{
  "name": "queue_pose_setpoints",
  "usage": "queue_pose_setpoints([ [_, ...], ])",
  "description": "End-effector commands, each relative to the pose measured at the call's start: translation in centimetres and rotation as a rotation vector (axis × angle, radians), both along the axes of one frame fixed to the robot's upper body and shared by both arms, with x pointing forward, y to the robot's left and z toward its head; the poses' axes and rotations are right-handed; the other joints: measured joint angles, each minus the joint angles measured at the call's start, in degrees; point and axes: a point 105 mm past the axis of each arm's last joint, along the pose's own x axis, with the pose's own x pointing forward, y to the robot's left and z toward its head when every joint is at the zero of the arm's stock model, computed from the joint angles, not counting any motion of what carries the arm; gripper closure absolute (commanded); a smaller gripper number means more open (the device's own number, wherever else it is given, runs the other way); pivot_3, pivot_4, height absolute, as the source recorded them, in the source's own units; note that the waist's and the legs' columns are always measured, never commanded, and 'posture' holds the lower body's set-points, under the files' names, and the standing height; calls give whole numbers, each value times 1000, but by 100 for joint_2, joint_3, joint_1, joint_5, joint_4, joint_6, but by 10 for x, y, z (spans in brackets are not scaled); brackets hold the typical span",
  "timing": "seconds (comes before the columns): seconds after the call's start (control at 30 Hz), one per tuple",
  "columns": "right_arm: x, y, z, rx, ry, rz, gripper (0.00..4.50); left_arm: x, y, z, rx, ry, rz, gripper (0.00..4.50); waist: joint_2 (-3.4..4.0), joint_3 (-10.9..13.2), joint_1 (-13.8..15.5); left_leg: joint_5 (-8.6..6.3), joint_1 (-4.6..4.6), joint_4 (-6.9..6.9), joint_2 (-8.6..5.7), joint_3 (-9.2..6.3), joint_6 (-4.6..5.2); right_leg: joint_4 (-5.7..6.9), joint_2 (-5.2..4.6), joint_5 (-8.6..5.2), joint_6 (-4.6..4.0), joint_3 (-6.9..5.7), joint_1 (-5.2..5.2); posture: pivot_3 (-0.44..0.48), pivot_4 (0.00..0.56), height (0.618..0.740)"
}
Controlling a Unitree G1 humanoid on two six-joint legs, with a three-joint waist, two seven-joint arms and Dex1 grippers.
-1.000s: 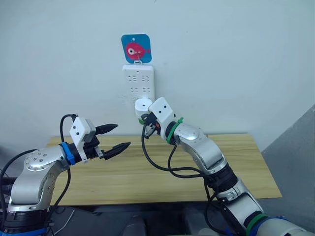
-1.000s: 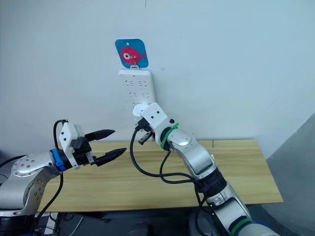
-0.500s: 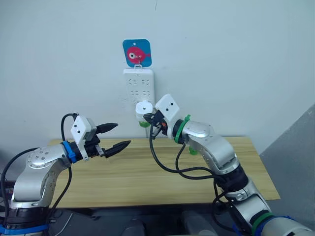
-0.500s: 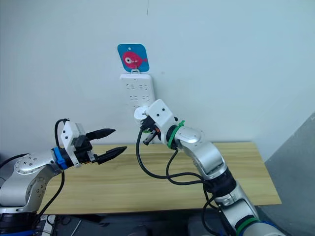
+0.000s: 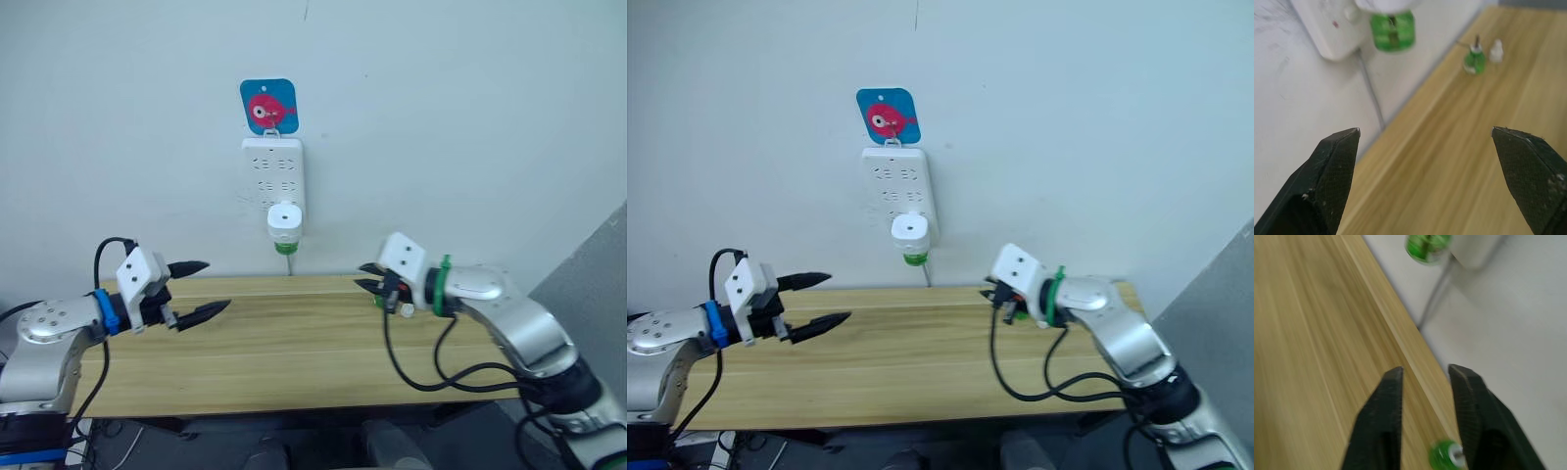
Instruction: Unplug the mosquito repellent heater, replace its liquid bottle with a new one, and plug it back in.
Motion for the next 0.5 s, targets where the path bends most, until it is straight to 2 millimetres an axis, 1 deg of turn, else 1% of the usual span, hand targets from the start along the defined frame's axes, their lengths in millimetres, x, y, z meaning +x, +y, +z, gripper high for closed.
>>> queue_pose_setpoints([
  [0.03, -3, 2, 22, 20, -92, 47, 1894, -1, 1, 5, 50, -40, -45, 0, 1, -2, -24, 0, 2, 0, 4, 2, 0, 0, 3, 0, 0, 1, 0, -96, 0, 710],
  [0.07, -4, 1, 22, 20, -93, 48, 1604, -1, 2, 5, 51, -41, -47, 0, 1, -3, -33, 0, 4, 0, 6, 2, 0, 0, 6, 0, 0, 2, 3, -96, 0, 710],
  [0.1, -5, -27, 16, -53, -71, 17, 1280, -2, 8, 2, 80, -11, -32, 0, 1, -4, -43, 0, 5, -1, 6, 2, 0, 1, 7, -1, 1, 2, 4, -101, 0, 710],
  [0.17, -13, -67, 10, -181, -42, 2, 599, -4, 18, -3, 132, 32, 5, 0, -3, -6, 19, -1, -1, -1, 3, -1, 0, -2, 6, -2, 4, 1, 3, -101, 0, 710],
  [0.2, -16, -82, 7, -247, -42, 7, 232, -4, 21, -6, 164, 49, 25, 0, -2, -6, 52, -6, -3, -1, -7, 1, 5, -3, -7, -8, 13, 1, 5, -101, 0, 710],
  [0.23, -19, -92, 3, -295, -45, 19, 31, -4, 24, -10, 206, 56, 38, 0, -1, -7, 74, -9, -4, 1, -15, 6, 6, -5, -16, -11, 18, 3, 4, -100, 0, 710],
  [0.3, -25, -106, -2, -350, -31, 47, 31, -5, 28, -15, 263, 41, 61, 0, 3, -11, 70, -11, 0, 2, -18, 22, 10, -8, -35, -13, 22, 7, 6, -99, 0, 710],
  [0.37, -25, -114, -2, -343, -29, 36, 31, -7, 29, -16, 269, 32, 73, 0, -1, -17, 50, -11, 15, 3, -9, 28, 10, -7, -36, -14, 22, 7, 15, -95, 0, 710],
  [0.43, -22, -120, -1, -331, -38, 18, 31, -10, 29, -16, 239, 37, 81, 0, 0, -19, 21, -12, 59, -3, 2, 44, 10, -7, -36, -18, 14, 8, 49, -91, 0, 710],
  [0.5, -21, -122, -1, -322, -36, 10, 31, -11, 28, -16, 213, 45, 82, 0, 5, -23, 20, -12, 76, -6, 1, 47, 10, -4, -33, -21, 9, 9, 62, -86, 0, 710],
])
